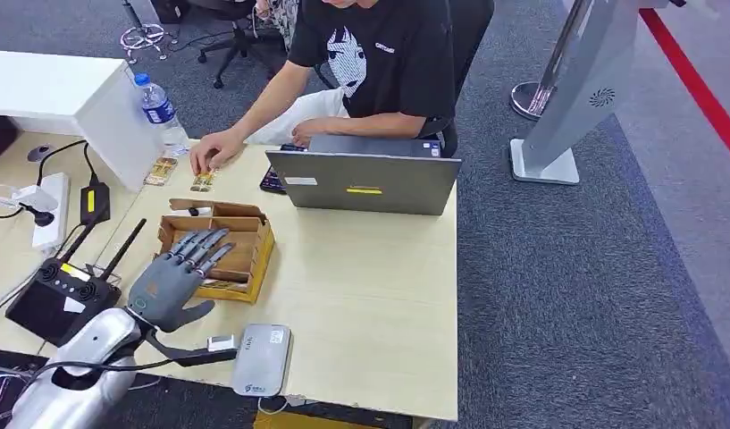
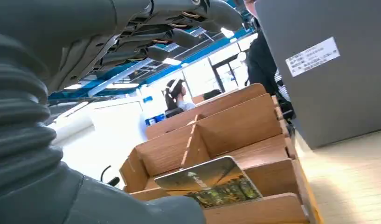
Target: Pass the card to the sensor for recognition and then transmit it.
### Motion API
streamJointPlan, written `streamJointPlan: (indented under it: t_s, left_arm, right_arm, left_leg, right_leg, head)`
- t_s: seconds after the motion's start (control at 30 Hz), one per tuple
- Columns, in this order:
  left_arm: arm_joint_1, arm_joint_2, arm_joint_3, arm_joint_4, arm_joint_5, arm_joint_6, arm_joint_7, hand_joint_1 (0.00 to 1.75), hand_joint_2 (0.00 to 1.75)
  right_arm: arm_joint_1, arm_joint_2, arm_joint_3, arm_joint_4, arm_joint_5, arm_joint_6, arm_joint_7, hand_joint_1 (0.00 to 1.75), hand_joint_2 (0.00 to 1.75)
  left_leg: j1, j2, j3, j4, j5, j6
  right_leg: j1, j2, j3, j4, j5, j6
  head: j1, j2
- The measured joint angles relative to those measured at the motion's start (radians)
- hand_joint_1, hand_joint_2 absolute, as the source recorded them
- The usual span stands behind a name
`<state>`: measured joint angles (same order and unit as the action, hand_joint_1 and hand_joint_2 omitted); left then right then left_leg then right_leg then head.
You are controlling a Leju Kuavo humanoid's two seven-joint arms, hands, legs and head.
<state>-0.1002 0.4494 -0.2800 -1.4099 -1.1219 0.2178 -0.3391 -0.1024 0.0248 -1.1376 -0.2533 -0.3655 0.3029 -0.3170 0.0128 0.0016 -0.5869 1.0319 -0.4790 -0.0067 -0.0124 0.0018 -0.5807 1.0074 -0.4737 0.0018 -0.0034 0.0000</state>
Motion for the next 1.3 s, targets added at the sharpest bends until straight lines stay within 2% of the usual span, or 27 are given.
streamJointPlan:
  t_s: [0.17,0.27,1.03,1.07,1.1,1.3]
  left_arm:
    - [0.005,0.006,0.015,0.000,0.002,-0.004,0.000,0.00,1.75]
    - [0.007,0.005,0.027,0.003,0.009,-0.042,-0.006,0.00,1.75]
    - [-0.037,-0.091,0.028,0.168,-0.022,0.003,-0.042,0.00,1.75]
    - [-0.038,-0.093,0.028,0.172,-0.022,0.003,-0.042,0.07,1.75]
    - [-0.040,-0.096,0.028,0.175,-0.022,0.003,-0.042,1.75,1.75]
    - [-0.046,-0.100,0.028,0.190,-0.025,0.003,-0.042,1.75,1.75]
  right_arm:
    - [0.000,0.000,0.000,0.000,0.000,0.000,-0.001,0.00,1.75]
    - [0.000,0.000,0.000,0.000,0.010,0.001,0.000,0.00,1.75]
    - [-0.001,0.000,0.000,0.000,0.024,0.003,0.010,0.00,1.75]
    - [-0.001,0.000,0.000,0.000,0.024,0.003,0.010,0.00,1.75]
    - [-0.001,0.000,0.000,0.000,0.024,0.003,0.010,0.00,1.75]
    - [-0.001,0.000,0.000,0.000,0.024,0.003,0.010,0.00,1.75]
  left_leg:
    - [0.000,0.000,0.000,0.000,0.000,0.000]
    - [0.000,0.000,0.000,0.000,0.000,0.000]
    - [0.000,0.000,0.000,0.000,0.000,0.000]
    - [0.000,0.000,0.000,0.000,0.000,0.000]
    - [0.000,0.000,0.000,0.000,0.000,0.000]
    - [0.000,0.000,0.000,0.000,0.000,0.000]
  right_leg:
    - [0.000,0.000,0.000,0.000,0.000,0.000]
    - [0.000,0.000,0.000,0.000,0.000,0.000]
    - [0.000,0.000,0.000,0.000,0.000,0.000]
    - [0.000,0.000,0.000,0.000,0.000,0.000]
    - [0.000,0.000,0.000,0.000,0.000,0.000]
    - [0.000,0.000,0.000,0.000,0.000,0.000]
  head:
    - [0.000,0.000]
    - [0.000,0.000]
    - [0.000,0.000]
    - [0.000,0.000]
    - [0.000,0.000]
    - [0.000,0.000]
